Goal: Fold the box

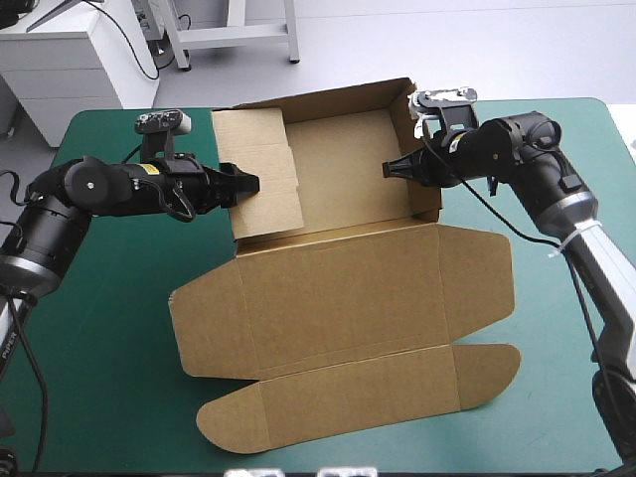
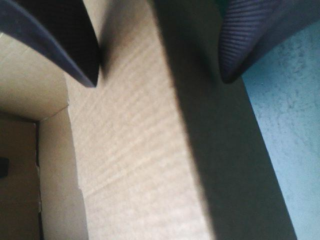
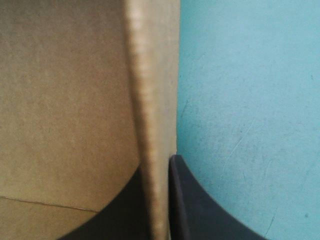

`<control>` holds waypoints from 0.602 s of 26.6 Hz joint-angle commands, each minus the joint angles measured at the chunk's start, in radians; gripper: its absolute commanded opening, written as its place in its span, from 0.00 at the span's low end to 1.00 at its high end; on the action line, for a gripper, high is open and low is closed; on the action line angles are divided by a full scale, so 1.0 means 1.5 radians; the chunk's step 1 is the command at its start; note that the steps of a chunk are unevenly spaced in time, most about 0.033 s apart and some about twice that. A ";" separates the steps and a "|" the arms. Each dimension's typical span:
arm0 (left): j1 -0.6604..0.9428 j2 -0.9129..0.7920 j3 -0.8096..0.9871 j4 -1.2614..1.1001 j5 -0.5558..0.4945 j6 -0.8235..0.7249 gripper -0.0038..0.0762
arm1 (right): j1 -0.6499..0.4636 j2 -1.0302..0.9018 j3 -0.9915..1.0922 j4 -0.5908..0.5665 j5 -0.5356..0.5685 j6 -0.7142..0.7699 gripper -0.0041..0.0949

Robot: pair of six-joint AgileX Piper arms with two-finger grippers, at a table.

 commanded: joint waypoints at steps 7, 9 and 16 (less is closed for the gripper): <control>-0.003 -0.014 -0.019 0.204 0.030 -0.087 0.57 | 0.004 -0.036 -0.021 0.074 -0.041 -0.006 0.03; -0.003 -0.014 -0.019 0.185 0.027 -0.088 0.57 | 0.004 -0.036 -0.021 0.074 -0.042 -0.006 0.03; -0.003 -0.014 -0.019 -0.008 0.013 -0.010 0.57 | 0.004 -0.036 -0.021 0.061 -0.033 -0.006 0.03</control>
